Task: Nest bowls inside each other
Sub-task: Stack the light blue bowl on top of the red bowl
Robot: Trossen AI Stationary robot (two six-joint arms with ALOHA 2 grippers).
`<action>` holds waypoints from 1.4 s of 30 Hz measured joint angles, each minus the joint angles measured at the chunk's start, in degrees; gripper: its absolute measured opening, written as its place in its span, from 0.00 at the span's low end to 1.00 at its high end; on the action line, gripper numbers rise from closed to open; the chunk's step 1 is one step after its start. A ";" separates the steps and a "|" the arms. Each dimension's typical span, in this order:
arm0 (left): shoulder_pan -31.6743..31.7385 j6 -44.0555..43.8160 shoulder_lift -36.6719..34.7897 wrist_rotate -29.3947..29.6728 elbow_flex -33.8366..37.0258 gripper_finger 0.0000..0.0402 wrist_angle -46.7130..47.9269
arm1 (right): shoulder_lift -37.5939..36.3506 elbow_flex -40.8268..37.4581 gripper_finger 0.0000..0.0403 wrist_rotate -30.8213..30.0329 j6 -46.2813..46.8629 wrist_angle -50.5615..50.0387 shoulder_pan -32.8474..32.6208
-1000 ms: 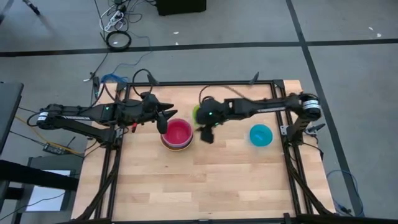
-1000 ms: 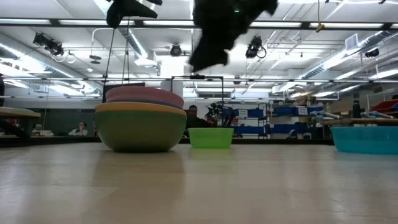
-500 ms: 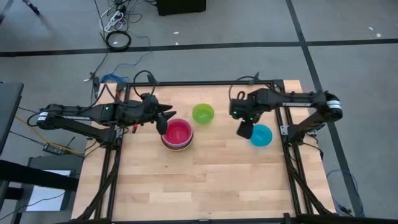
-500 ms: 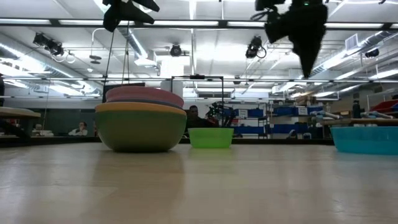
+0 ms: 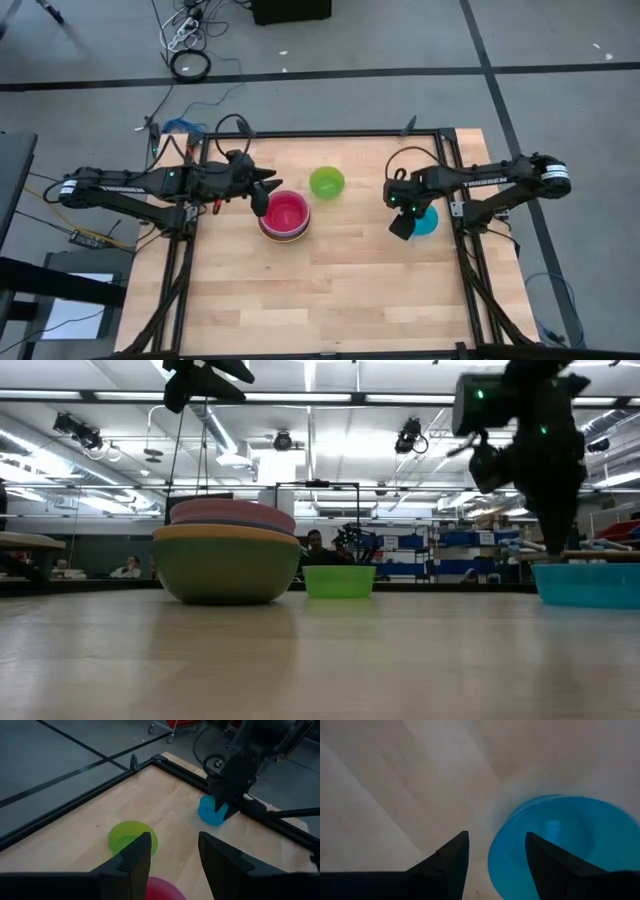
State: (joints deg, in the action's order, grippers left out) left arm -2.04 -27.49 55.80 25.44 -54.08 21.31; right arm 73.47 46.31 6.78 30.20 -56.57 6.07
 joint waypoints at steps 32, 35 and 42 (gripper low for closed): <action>0.04 0.69 0.01 1.41 0.00 0.43 -2.91 | 4.14 9.86 0.00 -5.57 -14.41 16.92 -2.01; 0.04 1.73 0.01 1.55 0.00 0.43 -4.83 | 10.53 18.72 0.00 -5.98 -20.24 18.99 -2.60; 0.04 1.81 0.01 1.52 0.00 0.43 -7.51 | 28.67 40.23 0.00 -5.62 -33.13 18.84 -4.62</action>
State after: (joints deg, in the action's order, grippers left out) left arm -2.00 -25.67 55.81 26.96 -54.08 13.80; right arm 102.14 86.54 1.16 -2.93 -37.74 1.44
